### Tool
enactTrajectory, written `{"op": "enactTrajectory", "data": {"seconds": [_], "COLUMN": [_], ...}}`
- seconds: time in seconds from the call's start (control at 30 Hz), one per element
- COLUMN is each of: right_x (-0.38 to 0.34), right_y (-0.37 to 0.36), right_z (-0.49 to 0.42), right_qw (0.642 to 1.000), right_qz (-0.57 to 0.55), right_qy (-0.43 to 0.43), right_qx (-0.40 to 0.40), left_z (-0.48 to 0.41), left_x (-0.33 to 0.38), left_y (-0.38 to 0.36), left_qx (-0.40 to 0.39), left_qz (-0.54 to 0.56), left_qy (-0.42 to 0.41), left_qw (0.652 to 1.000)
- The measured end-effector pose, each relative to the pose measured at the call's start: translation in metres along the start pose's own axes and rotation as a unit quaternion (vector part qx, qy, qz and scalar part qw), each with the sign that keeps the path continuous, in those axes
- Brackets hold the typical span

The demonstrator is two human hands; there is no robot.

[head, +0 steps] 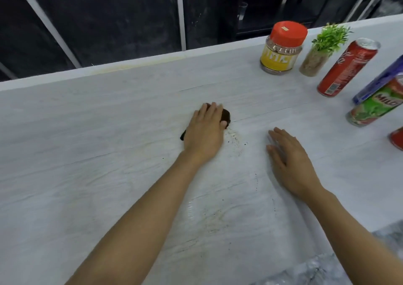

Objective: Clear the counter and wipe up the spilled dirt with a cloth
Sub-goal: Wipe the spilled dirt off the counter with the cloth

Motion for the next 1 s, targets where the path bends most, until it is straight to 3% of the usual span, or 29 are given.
{"op": "enactTrajectory", "data": {"seconds": [0.1, 0.2, 0.27, 0.33, 0.4, 0.47, 0.63, 0.83, 0.93, 1.0], "right_x": [0.005, 0.008, 0.009, 0.007, 0.008, 0.013, 0.040, 0.060, 0.051, 0.038], "right_y": [0.002, 0.001, 0.000, 0.003, 0.011, 0.022, 0.048, 0.077, 0.071, 0.056], "right_z": [0.000, 0.000, 0.001, 0.002, 0.001, 0.000, 0.017, 0.043, 0.056, 0.069], "right_qw": [1.000, 1.000, 0.999, 0.998, 0.987, 0.970, 0.976, 0.974, 0.981, 0.989], "right_qz": [-0.015, -0.018, -0.032, -0.069, -0.155, -0.231, -0.215, -0.213, -0.189, -0.136], "right_qy": [0.005, 0.020, 0.018, 0.003, -0.039, -0.073, -0.034, -0.019, 0.008, 0.065], "right_qx": [0.002, -0.001, -0.002, -0.004, -0.008, -0.007, 0.017, 0.073, 0.044, 0.010], "left_z": [0.081, 0.111, 0.087, 0.050, 0.020, 0.002, 0.021, 0.149, 0.189, 0.208], "left_x": [0.062, 0.028, -0.023, -0.068, -0.080, -0.061, 0.058, 0.211, 0.185, 0.135], "left_y": [0.006, 0.035, 0.047, 0.053, 0.047, 0.030, -0.017, -0.039, -0.018, 0.010], "left_qx": [-0.073, -0.114, -0.094, -0.052, -0.025, -0.017, -0.020, -0.024, -0.003, 0.025], "left_qz": [0.017, 0.041, 0.024, -0.004, -0.023, -0.038, -0.050, 0.001, -0.020, -0.051], "left_qy": [-0.144, -0.208, -0.158, -0.047, 0.053, 0.095, 0.076, -0.011, 0.005, 0.073], "left_qw": [0.987, 0.971, 0.983, 0.998, 0.998, 0.995, 0.996, 1.000, 1.000, 0.996]}}
Point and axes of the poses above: each hand's wrist, its own z-axis away from the middle knuckle, its own y-axis out of the back of the hand, x = y × z, the point moved 4 cm from there along -z, towards the middle knuckle, and after that the axes turned 10 degrees about x, right-handed, at the moved point
